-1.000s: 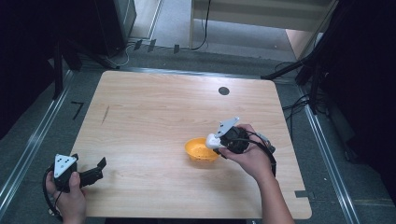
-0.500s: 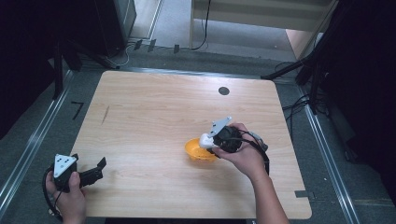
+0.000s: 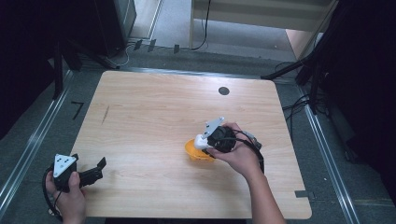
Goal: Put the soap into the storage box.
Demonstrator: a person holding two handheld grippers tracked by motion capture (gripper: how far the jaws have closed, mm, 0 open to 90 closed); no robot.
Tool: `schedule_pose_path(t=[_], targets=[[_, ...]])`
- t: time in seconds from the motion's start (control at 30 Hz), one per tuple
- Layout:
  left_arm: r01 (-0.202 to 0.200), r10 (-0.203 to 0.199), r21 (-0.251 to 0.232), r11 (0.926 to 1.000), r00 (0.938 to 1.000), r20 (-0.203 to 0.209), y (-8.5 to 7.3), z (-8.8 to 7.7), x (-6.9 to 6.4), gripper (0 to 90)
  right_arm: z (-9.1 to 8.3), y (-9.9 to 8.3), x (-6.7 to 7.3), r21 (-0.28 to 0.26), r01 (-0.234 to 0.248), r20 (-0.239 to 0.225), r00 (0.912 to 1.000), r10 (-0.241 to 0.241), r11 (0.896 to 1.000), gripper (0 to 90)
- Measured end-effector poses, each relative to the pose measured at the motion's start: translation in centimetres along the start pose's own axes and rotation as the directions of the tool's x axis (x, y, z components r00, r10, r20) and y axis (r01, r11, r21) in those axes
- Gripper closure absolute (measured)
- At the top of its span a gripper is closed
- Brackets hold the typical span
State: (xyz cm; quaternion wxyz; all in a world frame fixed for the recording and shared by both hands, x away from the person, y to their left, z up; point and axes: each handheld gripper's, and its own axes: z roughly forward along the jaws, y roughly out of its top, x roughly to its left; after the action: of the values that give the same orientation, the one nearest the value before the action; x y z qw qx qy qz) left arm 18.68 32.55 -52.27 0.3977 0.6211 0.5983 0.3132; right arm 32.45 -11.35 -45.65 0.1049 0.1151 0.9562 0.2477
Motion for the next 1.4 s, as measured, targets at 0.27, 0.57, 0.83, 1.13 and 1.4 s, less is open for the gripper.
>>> schedule_pose_path(t=[0.27, 0.57, 0.83, 1.13, 1.4], targets=[[0.000, 0.000, 0.000, 1.0000, 1.0000, 0.000, 0.0, 0.0, 0.0, 0.0, 0.5, 0.1, 0.0, 0.002, 0.017, -0.006, 0.9998, -0.017, 1.000, 50.4], [0.002, -0.002, 0.001, 1.0000, 1.0000, 0.001, 0.0, 0.0, 0.0, 0.0, 1.2, 0.2, 0.0, 0.018, 0.038, -0.011, 0.9992, -0.038, 0.999, 50.4], [0.003, -0.003, 0.001, 1.0000, 1.0000, 0.002, 0.0, 0.0, 0.0, 0.0, 1.7, 0.0, -0.1, 0.027, 0.046, -0.018, 0.9988, -0.045, 0.999, 50.3], [0.002, -0.002, 0.000, 1.0000, 1.0000, 0.001, 0.0, 0.0, 0.0, 0.0, 2.3, -0.4, -0.1, 0.036, 0.049, -0.041, 0.9981, -0.047, 0.998, 50.3], [-0.001, 0.001, -0.001, 1.0000, 1.0000, 0.001, 0.0, 0.1, 0.0, 0.0, 2.5, -0.5, -0.3, 0.038, 0.045, -0.054, 0.9976, -0.043, 0.998, 49.2]])
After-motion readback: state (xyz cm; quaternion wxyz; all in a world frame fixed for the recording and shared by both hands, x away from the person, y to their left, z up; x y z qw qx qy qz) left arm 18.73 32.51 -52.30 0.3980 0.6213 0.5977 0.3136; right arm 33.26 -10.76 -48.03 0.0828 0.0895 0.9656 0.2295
